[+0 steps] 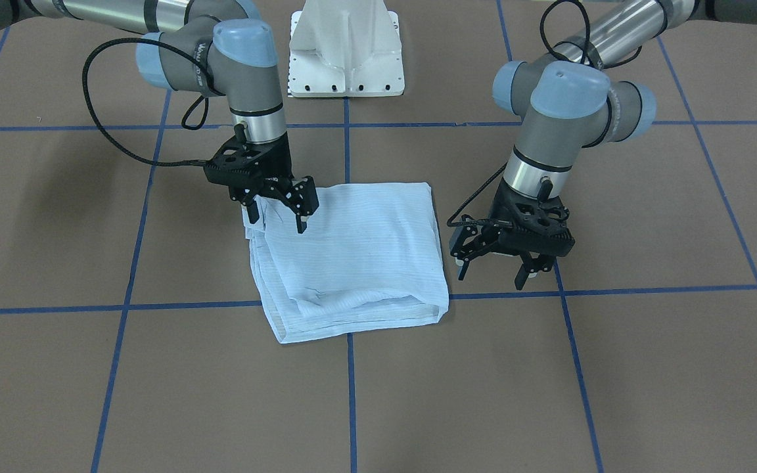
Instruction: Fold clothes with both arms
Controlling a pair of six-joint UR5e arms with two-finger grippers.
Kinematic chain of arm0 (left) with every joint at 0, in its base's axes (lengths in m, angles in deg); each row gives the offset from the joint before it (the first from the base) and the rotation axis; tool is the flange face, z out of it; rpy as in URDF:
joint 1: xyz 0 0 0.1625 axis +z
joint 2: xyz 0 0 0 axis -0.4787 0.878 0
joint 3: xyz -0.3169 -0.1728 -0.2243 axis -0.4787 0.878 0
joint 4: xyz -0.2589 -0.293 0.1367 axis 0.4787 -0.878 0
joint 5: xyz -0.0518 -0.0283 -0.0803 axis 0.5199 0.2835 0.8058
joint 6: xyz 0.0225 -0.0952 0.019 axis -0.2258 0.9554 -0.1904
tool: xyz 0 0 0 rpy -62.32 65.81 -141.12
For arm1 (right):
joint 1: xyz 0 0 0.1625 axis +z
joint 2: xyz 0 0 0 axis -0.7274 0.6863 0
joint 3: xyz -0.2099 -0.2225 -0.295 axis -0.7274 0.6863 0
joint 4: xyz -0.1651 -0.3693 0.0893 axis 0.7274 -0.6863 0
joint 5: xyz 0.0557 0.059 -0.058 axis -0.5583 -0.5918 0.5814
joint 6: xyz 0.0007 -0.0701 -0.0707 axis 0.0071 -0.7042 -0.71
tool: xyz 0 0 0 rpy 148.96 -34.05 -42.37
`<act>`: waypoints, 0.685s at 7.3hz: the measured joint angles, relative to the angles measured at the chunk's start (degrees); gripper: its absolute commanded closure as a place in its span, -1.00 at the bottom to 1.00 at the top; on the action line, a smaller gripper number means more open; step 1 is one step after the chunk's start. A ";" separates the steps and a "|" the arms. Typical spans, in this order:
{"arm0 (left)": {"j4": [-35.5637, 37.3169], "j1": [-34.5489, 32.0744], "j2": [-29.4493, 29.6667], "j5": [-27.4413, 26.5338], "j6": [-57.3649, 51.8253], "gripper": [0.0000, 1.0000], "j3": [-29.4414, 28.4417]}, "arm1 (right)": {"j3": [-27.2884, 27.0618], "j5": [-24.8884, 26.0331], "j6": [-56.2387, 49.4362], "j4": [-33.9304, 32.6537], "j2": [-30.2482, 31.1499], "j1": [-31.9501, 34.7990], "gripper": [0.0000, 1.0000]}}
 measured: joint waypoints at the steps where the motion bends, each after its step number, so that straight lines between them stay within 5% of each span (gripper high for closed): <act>1: -0.02 0.00 -0.19 -0.09 0.00 -1.00 0.53 | -0.85 1.49 1.37 0.37 1.49 -2.14 -1.00; 5: -0.05 0.01 -0.32 -0.51 -0.07 -1.00 2.13 | -0.76 3.15 2.16 3.96 4.76 -5.08 -1.00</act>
